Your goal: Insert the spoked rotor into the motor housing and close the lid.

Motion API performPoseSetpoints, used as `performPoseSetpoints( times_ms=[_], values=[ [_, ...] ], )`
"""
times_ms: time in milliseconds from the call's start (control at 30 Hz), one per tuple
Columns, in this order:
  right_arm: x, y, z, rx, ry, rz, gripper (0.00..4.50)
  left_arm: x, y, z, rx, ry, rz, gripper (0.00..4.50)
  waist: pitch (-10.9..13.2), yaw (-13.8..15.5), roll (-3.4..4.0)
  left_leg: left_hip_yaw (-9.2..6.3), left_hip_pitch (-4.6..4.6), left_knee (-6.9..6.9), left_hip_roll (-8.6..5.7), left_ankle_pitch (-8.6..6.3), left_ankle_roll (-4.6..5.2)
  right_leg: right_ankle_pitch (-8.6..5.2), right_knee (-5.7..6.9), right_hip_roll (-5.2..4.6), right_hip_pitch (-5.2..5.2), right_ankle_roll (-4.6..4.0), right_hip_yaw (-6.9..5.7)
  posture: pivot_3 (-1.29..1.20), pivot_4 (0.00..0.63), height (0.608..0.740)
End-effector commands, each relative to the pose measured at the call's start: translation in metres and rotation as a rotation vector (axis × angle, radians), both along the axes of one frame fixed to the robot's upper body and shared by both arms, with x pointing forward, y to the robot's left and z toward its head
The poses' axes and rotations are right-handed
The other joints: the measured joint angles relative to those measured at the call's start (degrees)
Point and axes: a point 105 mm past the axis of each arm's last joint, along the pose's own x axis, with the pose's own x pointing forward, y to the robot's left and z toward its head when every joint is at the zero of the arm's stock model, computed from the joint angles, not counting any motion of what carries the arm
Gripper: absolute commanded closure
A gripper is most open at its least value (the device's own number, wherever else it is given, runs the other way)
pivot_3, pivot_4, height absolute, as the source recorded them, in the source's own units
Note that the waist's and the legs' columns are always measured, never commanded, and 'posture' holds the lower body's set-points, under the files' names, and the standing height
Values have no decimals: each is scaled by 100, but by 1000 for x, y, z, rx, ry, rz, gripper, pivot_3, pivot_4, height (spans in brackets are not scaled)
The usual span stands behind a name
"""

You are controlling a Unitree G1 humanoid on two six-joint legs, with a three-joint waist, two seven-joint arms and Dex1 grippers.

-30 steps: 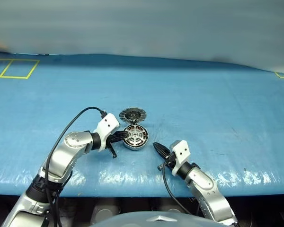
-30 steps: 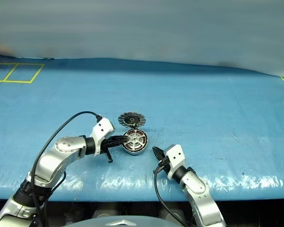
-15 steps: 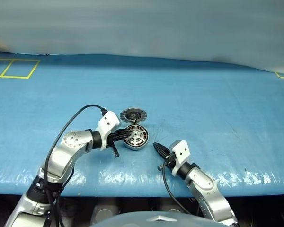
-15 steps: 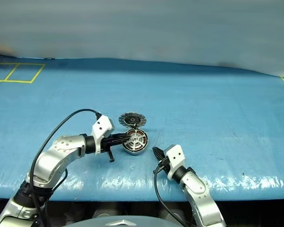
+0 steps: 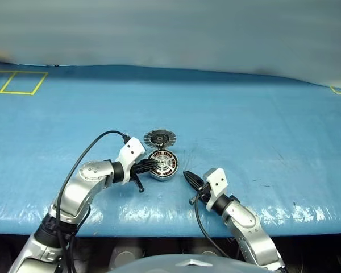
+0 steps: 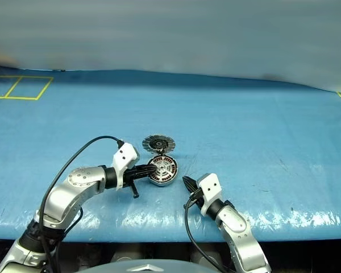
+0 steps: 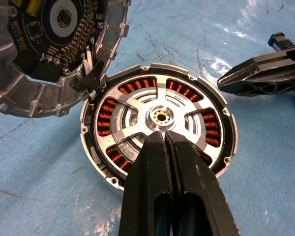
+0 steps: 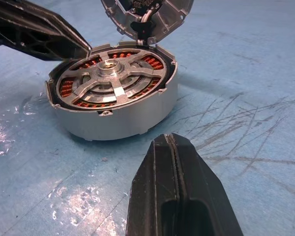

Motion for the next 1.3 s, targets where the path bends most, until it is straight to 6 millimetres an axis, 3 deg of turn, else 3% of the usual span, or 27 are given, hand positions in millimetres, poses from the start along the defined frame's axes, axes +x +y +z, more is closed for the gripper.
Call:
performPoseSetpoints(
  times_ms=[33,133,233,433,667,800,967,1067,1300],
  values=[
    [1,1,10,11,-32,18,4500,-4,-6,40,-177,-144,-2,4435,0,2,0,0,0,0,0,0,0,0,0,-3,0,0,0,0,150,740],
    [1,2,10,12,-31,21,4500,-9,-1,52,-302,-169,26,4435,0,-3,1,-2,1,0,0,0,0,0,0,-8,2,-1,3,0,150,740],
    [0,3,11,18,-30,24,4500,-13,10,53,-332,-184,81,4435,-1,-8,2,-1,5,0,3,0,-1,0,1,-7,4,-2,4,0,150,740],
    [-3,6,10,22,-23,34,4500,-16,35,43,-330,-203,243,4435,-1,4,1,0,7,0,1,0,0,-2,0,-3,7,-4,4,0,150,740],
    [-3,7,13,24,-29,40,4500,-7,62,22,-356,-105,408,4435,-1,4,1,-1,10,1,2,0,0,-2,0,-3,9,-3,0,0,150,740],
    [-5,10,14,27,-36,61,4500,7,70,20,-439,-21,432,4435,-1,12,0,0,10,1,1,0,0,-2,0,1,9,-3,-6,0,150,740],
    [-5,13,14,24,-39,72,4500,35,73,33,-622,66,427,4435,-1,4,-2,0,10,4,0,1,2,0,1,5,10,2,-6,0,150,740],
    [-5,13,15,26,-42,70,4500,52,68,40,-689,112,398,4435,-1,2,-5,0,8,4,-3,1,2,3,0,6,12,6,-5,0,150,740],
    [-6,13,15,26,-49,53,4500,85,45,49,-636,196,240,4435,0,-2,-8,-2,8,2,-5,1,1,4,0,15,12,8,-2,0,150,740]
  ],
)
